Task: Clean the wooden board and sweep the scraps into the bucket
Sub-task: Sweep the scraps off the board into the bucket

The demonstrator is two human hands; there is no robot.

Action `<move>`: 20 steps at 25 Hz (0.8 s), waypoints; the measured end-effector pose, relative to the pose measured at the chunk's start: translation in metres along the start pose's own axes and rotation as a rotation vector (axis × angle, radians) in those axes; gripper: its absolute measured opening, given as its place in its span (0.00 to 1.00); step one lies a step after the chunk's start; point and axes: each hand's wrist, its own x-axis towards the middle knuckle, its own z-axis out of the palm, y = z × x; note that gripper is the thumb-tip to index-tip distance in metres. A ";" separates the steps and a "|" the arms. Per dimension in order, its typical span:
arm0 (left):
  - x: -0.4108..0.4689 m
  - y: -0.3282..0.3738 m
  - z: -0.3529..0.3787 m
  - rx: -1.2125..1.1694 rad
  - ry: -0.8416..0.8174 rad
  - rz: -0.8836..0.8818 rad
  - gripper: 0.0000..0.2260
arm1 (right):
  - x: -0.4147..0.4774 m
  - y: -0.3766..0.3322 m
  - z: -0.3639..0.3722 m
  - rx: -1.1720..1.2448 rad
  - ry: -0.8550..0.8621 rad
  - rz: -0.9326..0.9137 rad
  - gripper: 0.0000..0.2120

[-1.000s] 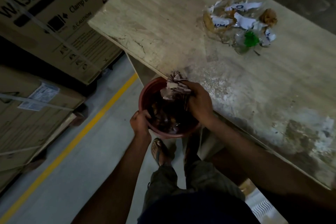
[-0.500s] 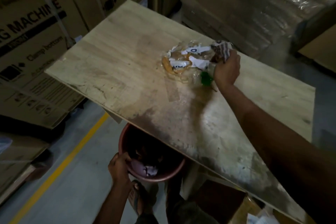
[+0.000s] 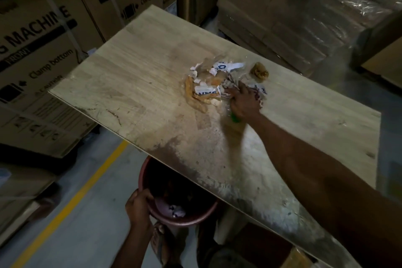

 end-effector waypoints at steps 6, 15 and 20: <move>-0.008 0.004 -0.001 0.003 -0.014 0.018 0.08 | -0.077 -0.048 0.029 0.025 0.066 0.082 0.21; -0.019 0.014 -0.017 0.000 -0.057 0.028 0.06 | -0.159 -0.110 0.069 -0.010 0.093 0.028 0.21; -0.016 0.025 -0.037 0.022 -0.057 0.015 0.12 | -0.220 -0.148 0.086 -0.010 0.067 -0.040 0.23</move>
